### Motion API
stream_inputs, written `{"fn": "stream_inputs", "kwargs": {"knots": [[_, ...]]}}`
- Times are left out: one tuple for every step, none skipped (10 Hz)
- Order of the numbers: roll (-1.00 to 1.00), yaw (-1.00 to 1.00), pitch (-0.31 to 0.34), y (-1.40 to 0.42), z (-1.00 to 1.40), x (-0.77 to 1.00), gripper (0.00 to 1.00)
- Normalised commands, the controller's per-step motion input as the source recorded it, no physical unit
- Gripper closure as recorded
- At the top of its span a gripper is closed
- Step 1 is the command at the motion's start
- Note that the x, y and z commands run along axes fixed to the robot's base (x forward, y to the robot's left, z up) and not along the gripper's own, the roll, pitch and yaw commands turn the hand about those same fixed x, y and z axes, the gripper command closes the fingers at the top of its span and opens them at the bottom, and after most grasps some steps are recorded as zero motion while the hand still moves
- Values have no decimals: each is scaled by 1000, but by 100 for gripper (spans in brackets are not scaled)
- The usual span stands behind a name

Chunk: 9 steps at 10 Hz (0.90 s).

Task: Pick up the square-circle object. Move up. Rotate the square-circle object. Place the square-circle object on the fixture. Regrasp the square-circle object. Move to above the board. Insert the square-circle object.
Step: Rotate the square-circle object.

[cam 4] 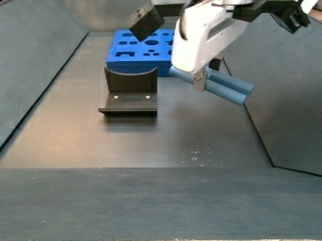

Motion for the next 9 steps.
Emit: {"fn": "stream_inputs", "kwargs": {"knots": [[-2,-1000,-5,14,-3,13,100],[-2,-1000,-6,14,-3,13,100],[-2,-1000,-6,14,-3,13,100],[-2,-1000,-7,14,-3,13,100],[-2,-1000,-8,14,-3,13,100],[-3,-1000,-8,14,-3,13,100],[-3,-1000,-10,14,-3,13,100],[-4,-1000,-11,15,-3,12,100],[-4,-1000,-13,15,-3,12,100]]}}
